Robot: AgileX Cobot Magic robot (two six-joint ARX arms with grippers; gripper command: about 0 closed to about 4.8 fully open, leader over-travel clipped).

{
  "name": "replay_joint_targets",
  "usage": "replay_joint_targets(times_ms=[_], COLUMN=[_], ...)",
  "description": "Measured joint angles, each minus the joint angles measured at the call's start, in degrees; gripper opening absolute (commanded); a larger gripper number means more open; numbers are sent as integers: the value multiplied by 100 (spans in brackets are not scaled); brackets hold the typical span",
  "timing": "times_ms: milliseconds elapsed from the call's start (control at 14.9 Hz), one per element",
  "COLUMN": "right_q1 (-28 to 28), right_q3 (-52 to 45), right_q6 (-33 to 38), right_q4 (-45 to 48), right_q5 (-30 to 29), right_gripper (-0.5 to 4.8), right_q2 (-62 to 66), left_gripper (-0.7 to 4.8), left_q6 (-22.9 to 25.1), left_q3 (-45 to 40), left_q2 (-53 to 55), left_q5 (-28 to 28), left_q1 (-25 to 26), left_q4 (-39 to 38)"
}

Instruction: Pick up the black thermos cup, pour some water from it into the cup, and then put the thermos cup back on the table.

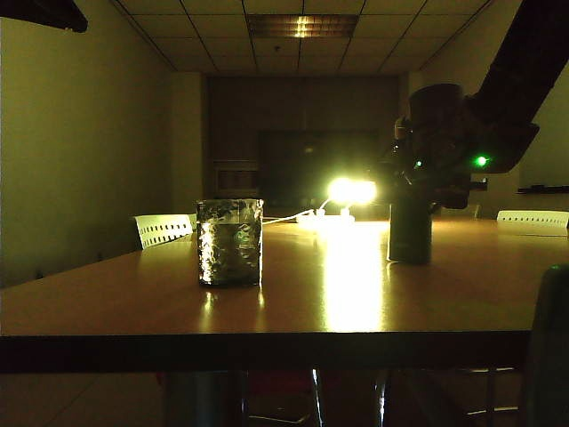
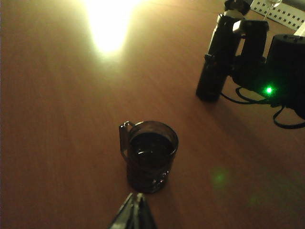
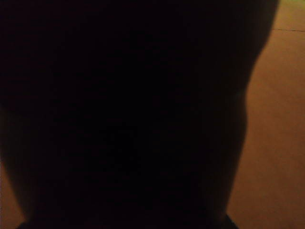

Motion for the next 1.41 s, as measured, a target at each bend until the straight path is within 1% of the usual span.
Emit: replay_joint_targets(times_ms=[67,134,202,336,403,470,672,941,1075,1344,1411], right_q1=[-4,-2,-2,2,11,9,4,-37,-87,-155,-205], right_q3=[11,13,15,15,20,22,22,22,22,22,20], right_q6=[-4,-13,-50,-175,-258,-284,-323,-699,-713,-726,-743], right_q4=[20,52,50,46,46,48,-11,-535,-726,-955,-1080], right_q5=[-181,-313,-439,-568,-553,-562,-649,-1143,-1311,-1414,-1545], right_gripper=[249,346,378,386,452,479,479,479,479,479,479], right_q2=[17,33,35,37,35,37,28,-140,-170,-437,-505], left_gripper=[-5,-5,-5,-5,-5,-5,-5,-5,-5,-5,-5], left_q6=[0,0,0,0,0,0,0,2,2,2,2], left_q3=[0,0,0,0,0,0,0,0,0,0,0], left_q2=[4,4,4,2,2,2,2,2,2,2,2], left_q5=[2,2,42,72,74,74,81,87,87,90,90], left_q1=[0,0,0,-2,-2,0,-2,-2,-2,-2,-2], left_q4=[-9,-4,-7,-7,-7,-7,-7,-4,-4,-2,-7])
